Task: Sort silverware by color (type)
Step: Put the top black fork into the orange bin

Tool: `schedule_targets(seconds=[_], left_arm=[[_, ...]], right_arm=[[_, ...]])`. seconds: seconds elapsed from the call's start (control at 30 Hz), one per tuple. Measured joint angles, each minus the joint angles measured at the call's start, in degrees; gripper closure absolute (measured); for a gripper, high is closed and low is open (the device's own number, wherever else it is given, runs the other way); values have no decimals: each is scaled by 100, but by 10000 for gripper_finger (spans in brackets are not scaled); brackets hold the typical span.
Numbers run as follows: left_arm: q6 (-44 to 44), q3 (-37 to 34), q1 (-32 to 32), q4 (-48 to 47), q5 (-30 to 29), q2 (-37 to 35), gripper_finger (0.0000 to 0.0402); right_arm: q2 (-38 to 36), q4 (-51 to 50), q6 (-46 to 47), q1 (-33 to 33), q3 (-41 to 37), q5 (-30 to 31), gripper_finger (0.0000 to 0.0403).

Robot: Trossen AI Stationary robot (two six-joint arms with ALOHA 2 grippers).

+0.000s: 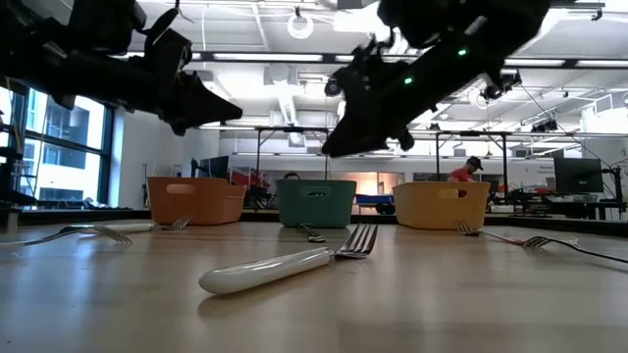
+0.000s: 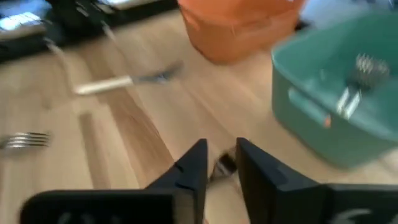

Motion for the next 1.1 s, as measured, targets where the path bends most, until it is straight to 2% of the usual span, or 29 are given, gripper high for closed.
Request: schedule_targets(seconds=[0.23,0.4,0.63,0.83,1.1], left_arm=[[-144,-208,24,-12,-390,-388,401],[-476,-417,248,-49,-420,-687,401],[-572,-697,550,-149,-378,-1165,401],[-559,-799,720,-199,-143,-1451,401],[-605,-927,890,-339,-47,-1752,401]], right_arm=[[1023,-1572,1276,-19,1306,67,247],[1686,-2509,1798,-143,2208,64,225],[2228,-3384,2057,-333,2941,62,242],[2376,-3469,2189,-421,2992,-316,268],[2531,-3409,2125,-426,3003,-281,301]])
